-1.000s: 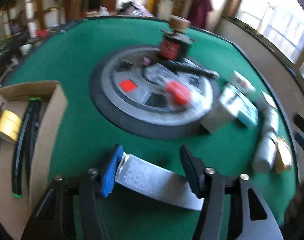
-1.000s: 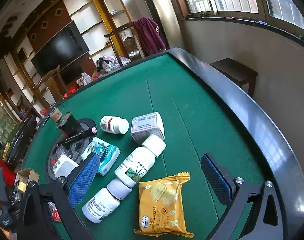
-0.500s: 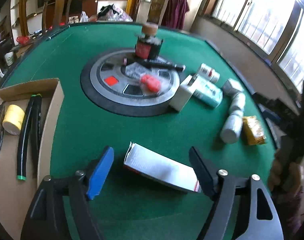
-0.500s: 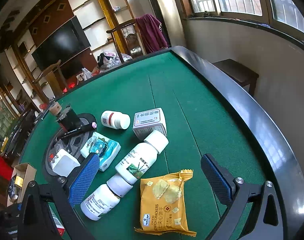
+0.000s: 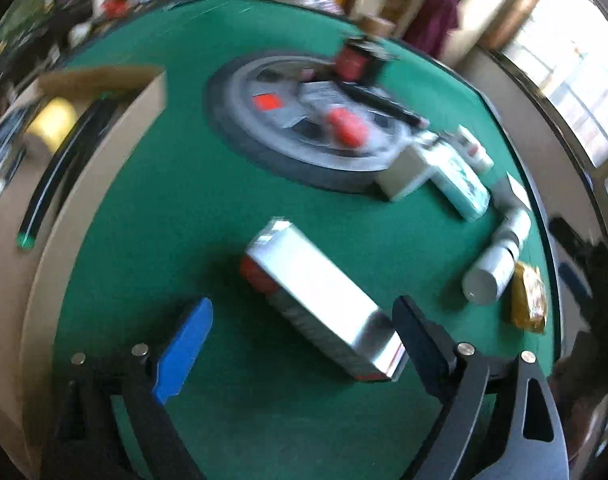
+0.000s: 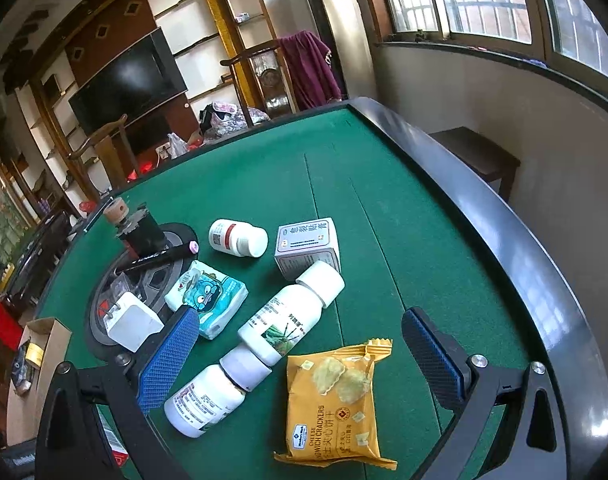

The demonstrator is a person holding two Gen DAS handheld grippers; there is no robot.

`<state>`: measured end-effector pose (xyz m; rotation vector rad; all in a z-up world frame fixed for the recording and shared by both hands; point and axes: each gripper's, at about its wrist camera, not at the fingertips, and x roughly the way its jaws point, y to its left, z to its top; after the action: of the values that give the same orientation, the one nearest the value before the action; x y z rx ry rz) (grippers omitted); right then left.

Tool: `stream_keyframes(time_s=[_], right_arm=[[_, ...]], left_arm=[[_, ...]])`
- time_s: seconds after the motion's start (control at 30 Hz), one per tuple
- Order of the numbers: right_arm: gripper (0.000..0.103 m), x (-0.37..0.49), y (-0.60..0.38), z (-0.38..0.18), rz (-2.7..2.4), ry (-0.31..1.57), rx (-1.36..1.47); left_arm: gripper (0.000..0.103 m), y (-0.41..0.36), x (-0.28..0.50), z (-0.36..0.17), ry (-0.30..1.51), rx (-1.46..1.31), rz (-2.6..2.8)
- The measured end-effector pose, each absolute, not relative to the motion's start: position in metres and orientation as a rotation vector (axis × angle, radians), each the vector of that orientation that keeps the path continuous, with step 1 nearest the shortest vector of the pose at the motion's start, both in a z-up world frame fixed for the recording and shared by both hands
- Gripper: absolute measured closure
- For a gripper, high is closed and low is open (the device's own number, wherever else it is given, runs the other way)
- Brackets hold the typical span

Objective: Organize objects
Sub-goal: 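Lift the product box toward the cardboard box with left while right grasps white plug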

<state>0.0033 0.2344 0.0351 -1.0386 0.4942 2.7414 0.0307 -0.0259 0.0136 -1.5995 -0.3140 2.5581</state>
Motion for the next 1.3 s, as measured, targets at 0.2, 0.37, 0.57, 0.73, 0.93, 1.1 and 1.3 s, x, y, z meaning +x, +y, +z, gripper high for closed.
stream_keyframes(time_s=[0.2,0.37,0.57,0.73,0.93,1.1,1.3], right_arm=[[0.0,0.003,0.231,0.035,2.749,0.489,-1.046],[0.0,0.003,0.23,0.033,2.743,0.486,-1.055],[0.0,0.0,0.227,0.027,2.722,0.447,-1.074],[0.0,0.002,0.223,0.027,2.722,0.403,-1.054],[0.0,0.003,0.216,0.036,2.744,0.38,-1.051],[0.0,-0.001,0.189,0.058,2.839,0.498,-1.149],[0.0,-0.039,0.137,0.054,2.79,0.554,-1.376]], left_arm=[[0.068,-0.018,0.04,0.015,-0.007,-1.542,2.537],[0.076,-0.043,0.038,0.014,0.011,-1.563,2.527],[0.04,-0.029,0.037,0.011,0.081,-1.499,2.527],[0.027,-0.019,0.037,0.005,0.153,-1.399,2.581],[0.077,-0.06,0.043,0.016,-0.105,-1.38,2.498],[0.077,-0.092,0.063,0.042,-0.256,-1.257,2.487],[0.077,-0.119,0.084,0.063,-0.299,-1.146,2.505]])
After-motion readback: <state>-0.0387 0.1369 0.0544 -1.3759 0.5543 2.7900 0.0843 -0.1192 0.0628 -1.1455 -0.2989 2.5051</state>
